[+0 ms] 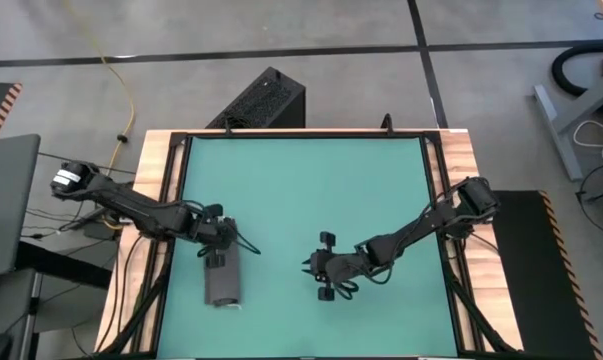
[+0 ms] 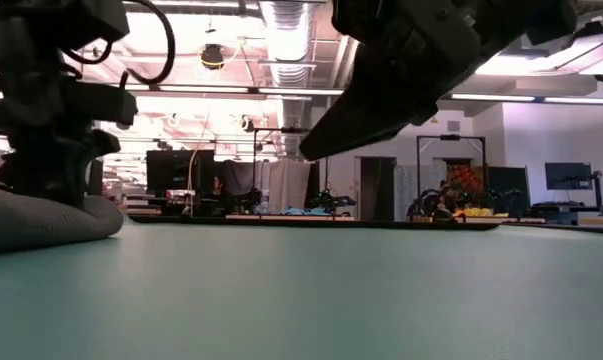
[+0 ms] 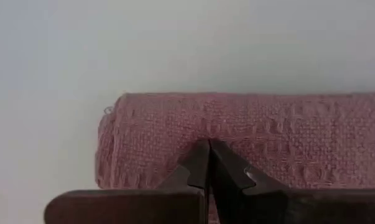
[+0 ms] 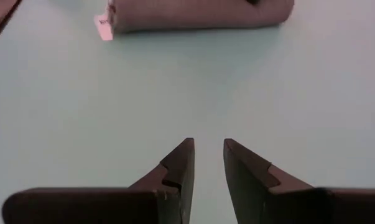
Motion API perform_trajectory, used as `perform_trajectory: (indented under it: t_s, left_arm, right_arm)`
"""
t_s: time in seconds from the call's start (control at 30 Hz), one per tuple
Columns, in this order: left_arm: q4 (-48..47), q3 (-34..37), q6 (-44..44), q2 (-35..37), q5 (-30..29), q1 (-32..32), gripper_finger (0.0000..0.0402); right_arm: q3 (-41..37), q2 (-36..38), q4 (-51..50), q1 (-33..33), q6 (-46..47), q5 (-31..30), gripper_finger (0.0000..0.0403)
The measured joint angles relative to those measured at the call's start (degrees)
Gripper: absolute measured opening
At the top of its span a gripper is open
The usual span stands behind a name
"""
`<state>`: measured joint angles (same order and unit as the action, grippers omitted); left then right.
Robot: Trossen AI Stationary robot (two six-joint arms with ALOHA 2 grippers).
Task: Roll towel
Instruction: Roll the gray towel
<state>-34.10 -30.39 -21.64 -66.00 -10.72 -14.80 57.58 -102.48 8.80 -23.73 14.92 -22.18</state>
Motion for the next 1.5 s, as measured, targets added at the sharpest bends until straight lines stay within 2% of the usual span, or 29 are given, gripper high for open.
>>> perform_trajectory:
  t_s: [0.13, 0.23, 0.33, 0.47, 0.63, 0.73, 0.87, 1.03, 1.27, 1.33, 1.43, 1.5]
  left_arm:
    - [-1.8, -0.8, 0.5, 1.8, -2.8, 0.4, 0.0000]
    - [-0.7, -3.5, 1.6, 4.5, -2.7, 0.1, 0.0000]
    - [1.4, -4.6, 0.0, 6.8, 3.3, -1.9, 0.0000]
    - [7.8, -3.5, -4.8, 7.3, 11.8, -8.6, 0.0000]
    - [12.9, -3.1, -10.9, 3.0, 13.0, -19.5, 0.0000]
    - [14.9, -3.1, -13.5, -0.6, 10.3, -23.1, 0.0000]
    - [16.0, -3.1, -15.9, -5.4, 9.2, -24.2, 0.0000]
    - [16.0, -3.3, -17.3, -10.5, 13.4, -24.7, 0.0000]
    - [14.4, -6.2, -16.6, -8.1, 17.8, -25.0, 0.0000]
    - [11.9, -7.8, -14.9, -6.1, 15.4, -25.1, 0.0000]
    - [4.4, -8.4, -13.4, -3.7, 6.5, -24.2, 0.0000]
    - [1.5, -8.1, -13.2, -3.4, 3.0, -22.6, 0.0000]
  right_arm:
    - [0.0, 0.4, 0.3, 0.6, -0.4, 0.1, 0.0111]
    - [0.0, 0.8, 0.5, 1.0, -0.5, 0.2, 0.0111]
    - [0.0, 0.9, 0.4, 1.1, -0.5, 0.2, 0.0111]
    - [0.0, 0.9, -0.1, 1.0, -0.4, 0.3, 0.0111]
    - [0.0, 0.9, -0.3, 0.9, -0.4, 0.4, 0.0111]
    - [0.0, 0.9, -0.4, 1.4, -0.8, 0.4, 0.0111]
    - [0.0, 0.9, 0.1, 1.9, -1.3, 0.5, 0.0111]
    - [0.0, 0.9, 0.3, 2.2, -1.1, 1.5, 0.0111]
    - [0.0, 1.7, 0.4, 2.2, -1.6, 1.5, 0.0111]
    - [0.0, 1.7, 0.8, 2.6, -2.1, 1.5, 0.0111]
    - [0.0, 1.7, 1.0, 3.2, -2.8, 1.5, 0.0111]
    - [0.0, 1.7, 1.3, 3.7, -2.7, 1.6, 0.0111]
